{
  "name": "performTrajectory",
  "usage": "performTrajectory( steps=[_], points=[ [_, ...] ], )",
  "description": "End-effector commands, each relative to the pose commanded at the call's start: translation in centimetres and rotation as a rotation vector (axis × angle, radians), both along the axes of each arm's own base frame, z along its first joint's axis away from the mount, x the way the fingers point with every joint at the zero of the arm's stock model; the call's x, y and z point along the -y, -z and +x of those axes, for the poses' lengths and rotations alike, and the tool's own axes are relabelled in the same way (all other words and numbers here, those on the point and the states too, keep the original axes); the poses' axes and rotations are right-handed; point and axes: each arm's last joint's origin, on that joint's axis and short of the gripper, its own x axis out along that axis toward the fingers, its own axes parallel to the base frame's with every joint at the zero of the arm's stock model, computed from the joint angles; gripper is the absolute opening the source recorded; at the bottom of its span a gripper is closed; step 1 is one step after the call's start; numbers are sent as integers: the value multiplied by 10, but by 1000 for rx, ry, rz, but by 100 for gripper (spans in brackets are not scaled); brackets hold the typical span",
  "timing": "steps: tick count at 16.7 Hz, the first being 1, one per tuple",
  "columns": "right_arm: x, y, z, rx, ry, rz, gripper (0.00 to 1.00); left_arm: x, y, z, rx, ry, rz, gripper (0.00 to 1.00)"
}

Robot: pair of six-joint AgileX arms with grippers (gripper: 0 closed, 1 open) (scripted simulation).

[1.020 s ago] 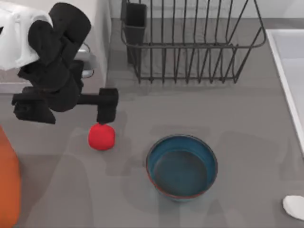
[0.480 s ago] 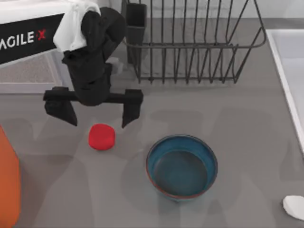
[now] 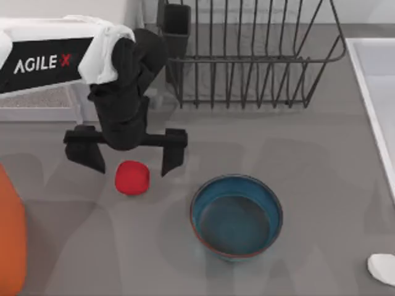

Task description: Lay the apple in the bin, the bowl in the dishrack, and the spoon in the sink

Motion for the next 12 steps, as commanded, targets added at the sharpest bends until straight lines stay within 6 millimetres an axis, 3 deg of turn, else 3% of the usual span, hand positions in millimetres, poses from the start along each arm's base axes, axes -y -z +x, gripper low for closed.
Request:
performTrajectory(
  steps=[4, 8, 12],
  points=[
    [0, 0, 0, 0, 0, 0, 100, 0, 35, -1, -2, 0, 1, 100],
    [0, 0, 0, 0, 0, 0, 100, 0, 37, -2, -3, 0, 2, 100],
    [0, 0, 0, 0, 0, 0, 100, 0, 37, -2, -3, 0, 2, 70]
  ],
)
